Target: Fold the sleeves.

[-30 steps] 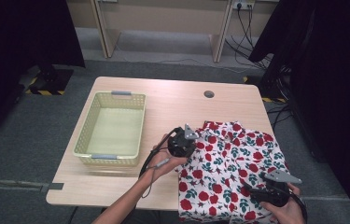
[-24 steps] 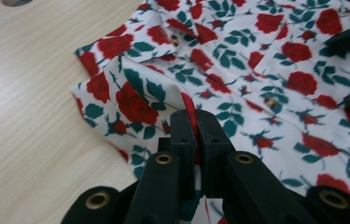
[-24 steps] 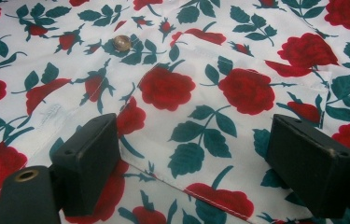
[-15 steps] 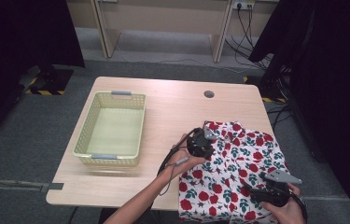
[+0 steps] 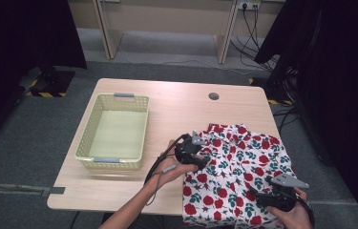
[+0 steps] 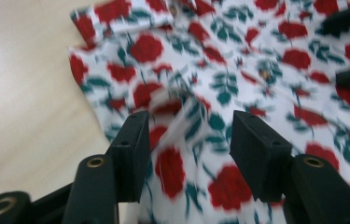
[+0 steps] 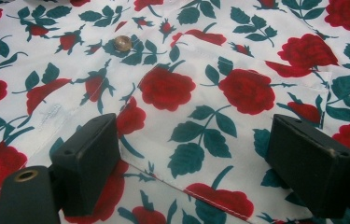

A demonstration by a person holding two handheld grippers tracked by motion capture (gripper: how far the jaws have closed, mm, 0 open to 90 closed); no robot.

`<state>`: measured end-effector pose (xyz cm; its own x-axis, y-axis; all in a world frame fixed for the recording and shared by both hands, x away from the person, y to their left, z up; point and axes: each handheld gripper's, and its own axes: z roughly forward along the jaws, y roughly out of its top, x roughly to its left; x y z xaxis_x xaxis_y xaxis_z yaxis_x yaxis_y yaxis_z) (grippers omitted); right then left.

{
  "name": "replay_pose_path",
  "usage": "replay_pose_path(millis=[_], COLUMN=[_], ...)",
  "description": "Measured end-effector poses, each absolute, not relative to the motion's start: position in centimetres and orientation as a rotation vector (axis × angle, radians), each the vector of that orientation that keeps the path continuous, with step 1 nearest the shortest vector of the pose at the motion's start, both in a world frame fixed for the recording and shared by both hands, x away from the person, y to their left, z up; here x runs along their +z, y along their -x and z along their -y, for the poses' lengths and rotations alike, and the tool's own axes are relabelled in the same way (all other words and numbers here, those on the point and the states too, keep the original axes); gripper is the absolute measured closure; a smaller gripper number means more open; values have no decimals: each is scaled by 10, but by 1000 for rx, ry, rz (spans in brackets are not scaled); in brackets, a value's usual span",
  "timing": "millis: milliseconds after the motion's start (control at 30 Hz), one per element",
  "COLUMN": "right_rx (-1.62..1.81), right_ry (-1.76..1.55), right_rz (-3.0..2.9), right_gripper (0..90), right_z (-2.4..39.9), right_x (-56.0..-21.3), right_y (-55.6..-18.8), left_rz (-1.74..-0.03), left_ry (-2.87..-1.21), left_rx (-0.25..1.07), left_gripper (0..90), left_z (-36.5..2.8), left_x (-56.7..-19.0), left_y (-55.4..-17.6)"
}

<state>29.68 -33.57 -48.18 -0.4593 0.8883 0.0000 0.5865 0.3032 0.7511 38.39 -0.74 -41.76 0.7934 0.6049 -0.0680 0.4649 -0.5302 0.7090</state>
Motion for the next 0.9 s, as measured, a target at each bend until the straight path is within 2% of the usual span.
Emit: replay_pose_path(millis=[100, 233, 300, 433, 900], right_rx=[975, 975, 972, 974, 974], right_ry=[-1315, -1315, -1316, -1315, -1316], right_rz=[-2160, -2158, -2160, -2160, -2162], right_gripper=[171, 170, 170, 170, 167], right_z=[336, 336, 336, 336, 335], right_x=[-482, -482, -482, -482, -482], right_y=[-297, -297, -297, -297, -298], left_rz=[-784, -725, -687, -654, -737], left_ry=[-2239, -2216, -2226, -2239, -2112], left_rx=[241, 197, 168, 101, 184], left_gripper=[469, 619, 650, 629, 458], left_z=[3, 10, 18, 29, 0], left_x=[-428, -436, -439, -446, -413], left_y=[-376, -367, -360, -352, -363])
